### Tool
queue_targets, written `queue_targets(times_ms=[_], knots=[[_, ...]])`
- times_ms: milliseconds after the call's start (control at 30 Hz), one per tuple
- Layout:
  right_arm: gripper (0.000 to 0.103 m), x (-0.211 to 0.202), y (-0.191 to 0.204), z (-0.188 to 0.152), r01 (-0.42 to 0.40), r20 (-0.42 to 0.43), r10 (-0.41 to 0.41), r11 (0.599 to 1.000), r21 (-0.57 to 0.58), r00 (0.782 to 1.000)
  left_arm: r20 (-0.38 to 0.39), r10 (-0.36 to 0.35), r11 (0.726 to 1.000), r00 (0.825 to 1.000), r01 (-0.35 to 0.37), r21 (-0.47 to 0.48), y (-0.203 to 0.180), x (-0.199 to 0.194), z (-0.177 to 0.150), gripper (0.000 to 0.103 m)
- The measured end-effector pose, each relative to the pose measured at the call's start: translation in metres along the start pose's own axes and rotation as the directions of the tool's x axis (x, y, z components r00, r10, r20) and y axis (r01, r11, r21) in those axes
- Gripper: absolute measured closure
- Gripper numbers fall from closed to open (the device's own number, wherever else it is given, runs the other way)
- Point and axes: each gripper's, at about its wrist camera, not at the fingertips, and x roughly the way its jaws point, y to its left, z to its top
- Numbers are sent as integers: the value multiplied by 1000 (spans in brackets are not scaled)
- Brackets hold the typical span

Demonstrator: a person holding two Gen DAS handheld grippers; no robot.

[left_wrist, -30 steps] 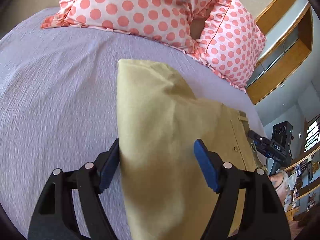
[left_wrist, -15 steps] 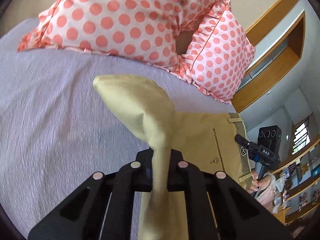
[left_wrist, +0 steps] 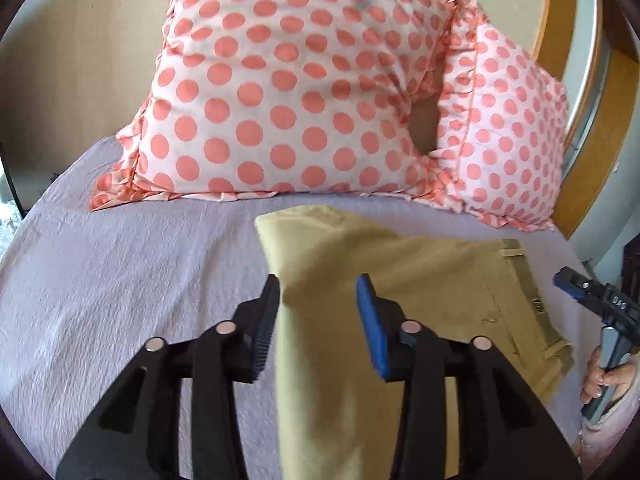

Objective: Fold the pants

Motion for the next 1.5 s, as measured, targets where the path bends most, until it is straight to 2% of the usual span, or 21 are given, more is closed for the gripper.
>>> queue_targets(times_ms=[67, 167, 200, 300, 367, 400, 500, 567, 633, 733, 833, 933, 1033, 1167, 1500], knots=[[37, 4, 12, -4, -54, -45, 53, 998, -19, 998, -1, -80, 997, 997, 80, 4, -12, -10, -6, 45], [28, 24, 22, -16, -66, -131, 63, 998, -17, 989, -75, -129, 991, 989, 131, 18, -32, 3, -15, 38], [24, 29, 24, -21, -48, -153, 45, 999, -10, 987, -112, -123, 992, 986, 125, 11, -36, 15, -19, 35], [20, 40, 21, -25, 6, -204, 2, 999, 38, 979, -218, -75, 997, 973, 72, -23, -35, 44, -35, 33], [10, 32, 27, -27, 51, -214, -41, 998, 44, 976, -184, -52, 999, 982, 53, 0, -36, 39, -44, 32], [4, 25, 32, -30, 95, -211, -87, 995, 29, 974, -176, -26, 1000, 984, 28, 13, -37, 32, -48, 24], [1, -3, 54, -48, 195, -140, -202, 979, -62, 969, -140, 85, 996, 986, -79, 52, -41, 1, -66, 3], [1, -22, 63, -69, 247, -84, -257, 963, -106, 963, -99, 145, 987, 985, -137, 85, -45, -24, -84, 2], [1, -35, 72, -93, 266, -55, -275, 955, -129, 960, -89, 168, 982, 982, -159, 98, -47, -43, -105, 2], [1, -40, 79, -122, 256, -58, -266, 956, -141, 962, -103, 180, 981, 978, -171, 89, -48, -57, -130, 2], [1, -33, 88, -138, 275, -66, -290, 946, -173, 955, -122, 208, 977, 970, -199, 81, -49, -54, -140, 2], [1, -25, 96, -145, 306, -62, -325, 929, -206, 944, -135, 216, 975, 967, -208, 74, -49, -49, -144, 2], [1, -21, 96, -149, 328, -65, -347, 922, -209, 935, -138, 262, 963, 955, -249, 106, -52, -44, -145, 2], [1, -17, 102, -156, 392, -40, -416, 881, -266, 909, -117, 269, 961, 956, -258, 102, -53, -46, -149, 2], [1, -19, 101, -159, 407, -4, -420, 880, -245, 907, -70, 281, 957, 957, -274, 96, -55, -47, -153, 2]])
